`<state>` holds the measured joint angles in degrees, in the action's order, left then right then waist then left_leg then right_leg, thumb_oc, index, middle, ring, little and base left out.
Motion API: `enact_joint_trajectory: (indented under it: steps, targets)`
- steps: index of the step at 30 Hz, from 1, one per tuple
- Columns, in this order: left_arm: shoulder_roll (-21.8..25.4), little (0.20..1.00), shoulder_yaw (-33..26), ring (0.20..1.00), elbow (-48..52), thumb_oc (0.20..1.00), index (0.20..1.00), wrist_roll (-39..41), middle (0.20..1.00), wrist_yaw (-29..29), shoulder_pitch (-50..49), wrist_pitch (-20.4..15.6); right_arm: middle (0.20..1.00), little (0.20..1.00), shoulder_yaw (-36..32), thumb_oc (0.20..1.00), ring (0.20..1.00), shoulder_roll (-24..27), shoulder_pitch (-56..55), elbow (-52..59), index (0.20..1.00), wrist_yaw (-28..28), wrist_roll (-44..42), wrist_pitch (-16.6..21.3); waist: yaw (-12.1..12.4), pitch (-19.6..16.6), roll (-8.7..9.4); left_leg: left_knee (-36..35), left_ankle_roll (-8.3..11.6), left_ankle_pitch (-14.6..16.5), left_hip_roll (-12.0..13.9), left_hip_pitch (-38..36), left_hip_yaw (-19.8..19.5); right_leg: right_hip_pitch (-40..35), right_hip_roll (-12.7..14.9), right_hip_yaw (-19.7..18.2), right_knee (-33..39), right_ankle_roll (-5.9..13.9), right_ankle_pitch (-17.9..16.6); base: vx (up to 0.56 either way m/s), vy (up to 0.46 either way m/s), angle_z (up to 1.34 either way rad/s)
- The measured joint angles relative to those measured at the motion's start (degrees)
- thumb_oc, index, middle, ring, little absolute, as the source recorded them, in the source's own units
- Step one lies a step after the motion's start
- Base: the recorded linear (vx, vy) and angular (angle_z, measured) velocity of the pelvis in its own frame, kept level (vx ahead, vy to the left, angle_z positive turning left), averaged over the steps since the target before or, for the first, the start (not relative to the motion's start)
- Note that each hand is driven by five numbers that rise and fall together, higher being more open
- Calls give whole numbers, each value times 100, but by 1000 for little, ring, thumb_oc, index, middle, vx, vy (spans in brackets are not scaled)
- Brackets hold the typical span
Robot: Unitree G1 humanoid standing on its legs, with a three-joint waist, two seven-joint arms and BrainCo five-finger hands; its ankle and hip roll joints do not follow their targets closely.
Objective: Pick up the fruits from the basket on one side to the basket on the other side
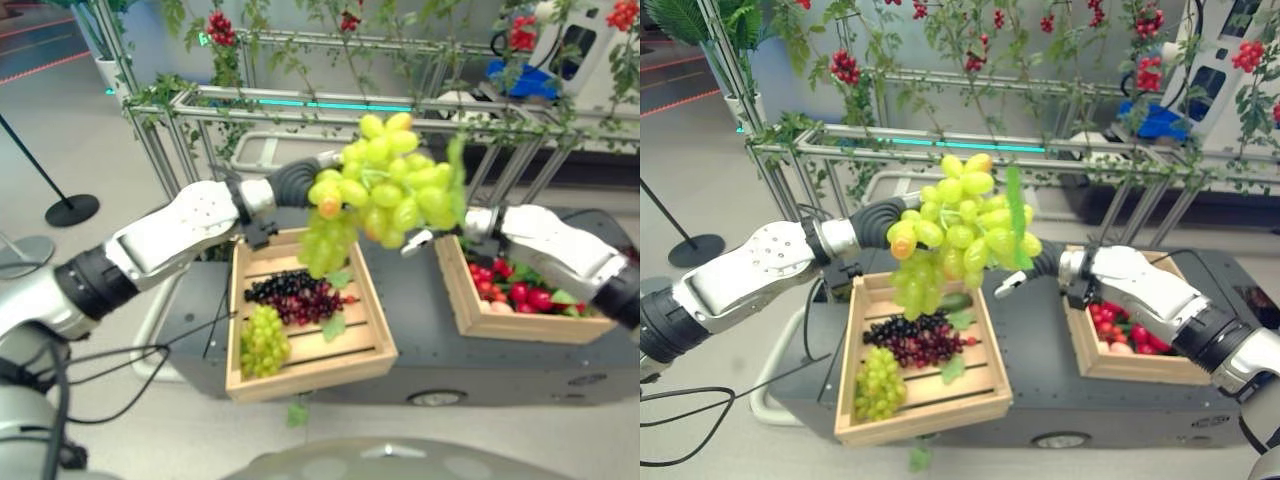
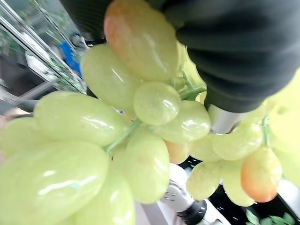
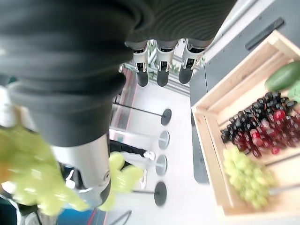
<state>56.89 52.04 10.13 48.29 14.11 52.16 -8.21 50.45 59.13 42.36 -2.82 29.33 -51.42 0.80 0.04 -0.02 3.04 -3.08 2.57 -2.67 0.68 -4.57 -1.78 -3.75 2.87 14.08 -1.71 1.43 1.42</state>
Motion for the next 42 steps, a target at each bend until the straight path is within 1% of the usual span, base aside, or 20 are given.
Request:
enact_joint_trajectory:
  steps: [3, 4, 8, 9, 11, 13, 16, 17, 19, 20, 23, 28, 34, 35, 37, 39, 42]
  targets:
    - [-229, 200, 148, 200, -6, 200, 200, 15, 200, 10, 4, 5, 1000, 1000, -1, 1000, 1000, -261, 0, 3, 1000, 17, -1, -8, -85, -34, -8, -9, -4, -3, 0, -16, 16, 2, -3, -20, 2, 4, -2, -1, 2, -4]
    - [-363, 200, 171, 200, -2, 200, 200, 14, 200, 16, 4, 8, 1000, 1000, -2, 1000, 1000, -388, -1, 17, 1000, 25, -13, -13, -80, -37, -13, -25, -6, -3, 2, -41, 31, 3, -11, -69, 5, 11, -7, 7, 7, -15]
    - [-699, 200, 171, 200, -50, 200, 200, 16, 200, 14, 3, 8, 1000, 1000, -48, 1000, 1000, -631, -41, 32, 1000, 14, -227, -50, -94, -104, -36, -65, -8, -2, 11, -82, 101, 2, -23, -123, 21, 16, -9, 3, 9, -10]
    - [-903, 200, 153, 200, -85, 200, 200, 16, 200, 12, -6, 8, 1000, 1000, -249, 1000, 1000, -790, -228, 42, 1000, 14, -229, -57, -112, -123, -43, -72, -8, -2, 14, -85, 111, 6, -26, -134, 23, 16, -9, 0, 0, 0]
    - [-1136, 200, 135, 200, -126, 200, 200, 16, 200, 13, -16, 8, 1000, 1000, -394, 1000, 1000, -1048, -461, 34, 1000, -13, -340, -64, -106, -155, -61, -84, -12, -6, 19, -83, 123, 4, -35, -142, 51, 14, -21, 0, 0, 0]
    - [-1261, 200, 100, 200, -159, 200, 200, 16, 200, 10, -25, 8, 1000, 1000, -539, 1000, 1000, -1275, -647, 36, 1000, -28, -382, -68, -95, -177, -81, -96, -12, -6, 24, -81, 134, 2, -45, -149, 82, 10, -39, 6, 4, -5]
    - [-1519, 200, -77, 200, -240, 200, 200, 15, 200, -5, -169, 10, 1000, 1000, -972, 1000, 1000, -1751, -1108, 37, 1000, -59, -454, -71, -102, -219, -123, -124, -12, -6, 36, -82, 160, 3, -67, -184, 138, 9, -62, 3, 1, -4]
    - [-1549, 200, -128, 200, -242, 200, 200, 14, 200, -4, -204, 12, 1000, 1000, -976, 1000, 1000, -1804, -1146, 36, 1000, -72, -456, -76, -95, -223, -128, -130, -12, -6, 38, -83, 165, -4, -70, -187, 160, 6, -73, 5, 8, -4]
    - [-1725, 200, -295, 200, -243, 200, 200, 13, 200, -14, -374, 12, 1000, 1000, -1199, 1000, 1000, -2084, -1434, 47, 1000, -95, -510, -73, -141, -231, -136, -149, -12, -6, 42, -84, 172, -1, -74, -196, 179, 8, -78, 0, 0, 0]
    - [-1864, 200, -473, 200, -249, 200, 200, 13, 200, -19, -546, 16, 1000, 1000, -1323, 1000, 1000, -2323, -1631, 47, 1000, -106, -557, -76, -204, -235, -141, -161, -14, -7, 42, -86, 172, -10, -75, -191, 194, 8, -80, 0, 0, 0]
    - [-2026, 200, -568, 200, -297, 200, 200, 11, 200, -51, -609, 17, 1000, 1000, -1366, 1000, 1000, -2599, -1887, 52, 1000, -82, -562, -109, -233, -236, -147, -181, -15, -8, 38, -88, 179, -1, -73, -198, 204, 5, -90, 0, 0, 0]
    - [-2211, 200, -618, 200, -326, 200, 200, 8, 200, -68, -639, 18, 1000, 1000, -1478, 1000, 1000, -2728, -2419, 94, 1000, -17, -656, -125, -234, -247, -178, -191, -15, -7, 37, -84, 181, -14, -76, -199, 259, 0, -116, 0, 0, 0]
    - [-2186, 200, -654, 200, -349, 200, 200, 0, 200, -66, -646, 19, 1000, 1000, -1613, 1000, 1000, -2714, -2845, 106, 1000, 31, -659, -148, -254, -253, -210, -193, -13, -5, 44, -86, 195, -38, -80, -210, 329, 19, -133, 0, 0, 0]
    - [-2184, 200, -679, 200, -349, 200, 200, 0, 200, -60, -647, 20, 1000, 1000, -1746, 1000, 1000, -2714, -2992, 110, 1000, 42, -659, -148, -289, -255, -212, -193, -11, -4, 47, -92, 200, -55, -80, -218, 357, 20, -146, 0, 0, 0]
    - [-2136, 200, -789, 200, -349, 200, 200, 0, 200, -55, -657, 21, 1000, 1000, -1875, 1000, 1000, -2656, -3137, 110, 1000, 41, -659, -153, -307, -261, -223, -194, -11, -3, 48, -92, 200, -60, -80, -219, 371, 18, -155, 0, 0, 0]
    - [-2035, 200, -906, 200, -348, 200, 200, 0, 200, -50, -661, 20, 1000, 1000, -1978, 1000, 1000, -2649, -3168, 111, 1000, 50, -662, -163, -378, -267, -232, -194, -11, -4, 54, -95, 204, -69, -81, -220, 381, 17, -161, 0, 0, 0]
    - [-1907, 200, -1019, 200, -348, 200, 200, 1, 200, -15, -662, 21, 1000, 1000, -2325, 1000, 1000, -2590, -3292, 197, 1000, 54, -682, -160, -388, -285, -260, -196, -6, 0, 59, -103, 231, -91, -86, -238, 428, 14, -186, 13, -1, -4]
